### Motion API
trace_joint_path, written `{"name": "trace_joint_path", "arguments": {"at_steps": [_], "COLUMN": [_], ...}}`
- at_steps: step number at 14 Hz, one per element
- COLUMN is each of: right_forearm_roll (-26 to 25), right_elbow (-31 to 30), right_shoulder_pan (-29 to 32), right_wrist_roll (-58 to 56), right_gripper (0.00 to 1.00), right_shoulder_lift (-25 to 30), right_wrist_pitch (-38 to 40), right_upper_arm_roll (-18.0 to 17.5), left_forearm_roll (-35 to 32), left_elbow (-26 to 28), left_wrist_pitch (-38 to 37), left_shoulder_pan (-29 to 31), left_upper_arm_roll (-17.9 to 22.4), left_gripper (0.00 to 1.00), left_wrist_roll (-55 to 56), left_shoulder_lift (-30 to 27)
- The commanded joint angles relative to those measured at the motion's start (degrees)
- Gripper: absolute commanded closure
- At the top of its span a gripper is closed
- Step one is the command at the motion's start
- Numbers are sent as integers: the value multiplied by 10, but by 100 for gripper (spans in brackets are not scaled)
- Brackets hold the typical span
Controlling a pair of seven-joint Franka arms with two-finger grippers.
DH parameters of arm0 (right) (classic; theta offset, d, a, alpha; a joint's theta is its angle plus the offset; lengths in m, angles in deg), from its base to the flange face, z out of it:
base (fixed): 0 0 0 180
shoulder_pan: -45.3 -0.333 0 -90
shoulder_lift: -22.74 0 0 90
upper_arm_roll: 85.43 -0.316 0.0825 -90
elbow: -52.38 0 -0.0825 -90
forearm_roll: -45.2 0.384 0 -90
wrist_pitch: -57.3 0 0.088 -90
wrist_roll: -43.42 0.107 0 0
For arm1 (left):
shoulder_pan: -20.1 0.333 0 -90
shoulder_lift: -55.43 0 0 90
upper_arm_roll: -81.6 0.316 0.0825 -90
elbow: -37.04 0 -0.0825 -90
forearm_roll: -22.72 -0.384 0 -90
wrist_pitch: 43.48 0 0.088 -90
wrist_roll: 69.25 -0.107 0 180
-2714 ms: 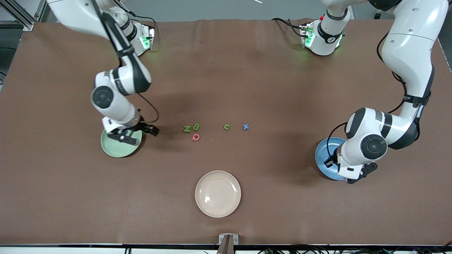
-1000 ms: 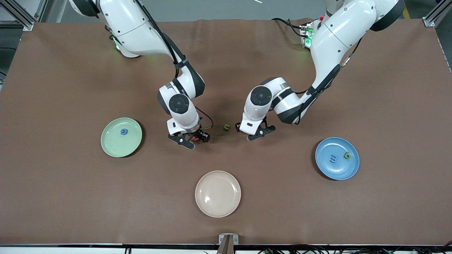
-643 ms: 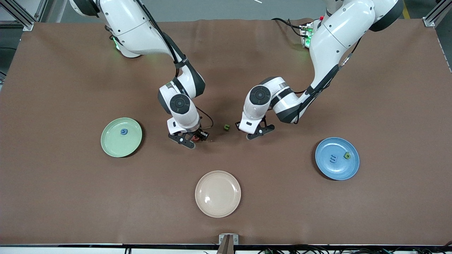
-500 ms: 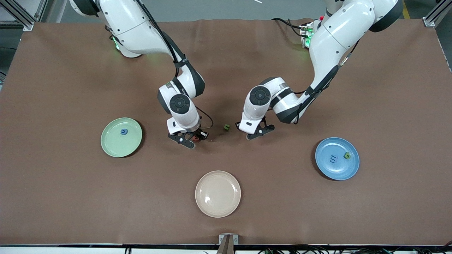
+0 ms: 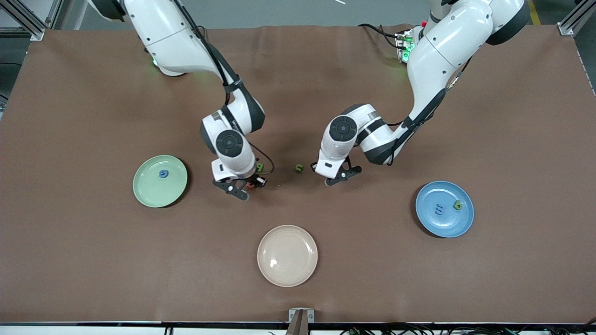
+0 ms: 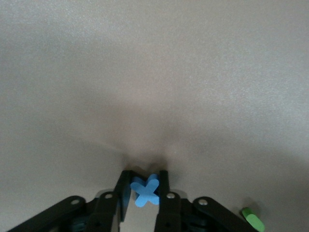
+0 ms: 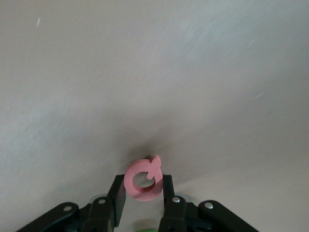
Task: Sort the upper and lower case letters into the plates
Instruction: 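Drop the x into the blue plate while the right drops q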
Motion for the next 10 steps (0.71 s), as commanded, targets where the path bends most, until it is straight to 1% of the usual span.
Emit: {"name": "trace_joint_path", "arguments": {"at_steps": [1, 2, 4, 6, 8, 10], "right_forearm_roll": [-2, -2, -2, -2, -3, -3], "right_elbow": [-26, -43, -101, -149, -179, -200], "right_shoulder_pan": [54, 72, 129, 167, 200, 213], "right_wrist_roll": [-71, -105, -203, -275, -320, -331], "right_gripper": [100, 100, 100, 100, 100, 100], "right_shoulder_lift": [77, 97, 141, 175, 193, 198], "right_wrist_pitch": [77, 90, 90, 87, 84, 70], "right_upper_arm_roll": [-8, -8, -8, -8, -8, -8], "left_forearm_roll": [-12, -12, -14, -14, -15, -15], "left_elbow": [-8, -8, -16, -19, -20, -19], "left_wrist_pitch": [1, 1, 0, -1, -2, -3], "left_shoulder_pan": [7, 19, 64, 98, 126, 175], "left_upper_arm_roll": [3, 3, 0, -1, 3, 1], "left_gripper": [99, 99, 99, 99, 99, 99], "left_wrist_roll": [40, 40, 32, 19, 13, -37], "left_shoulder_lift": [0, -10, -26, -51, -78, -90]}}
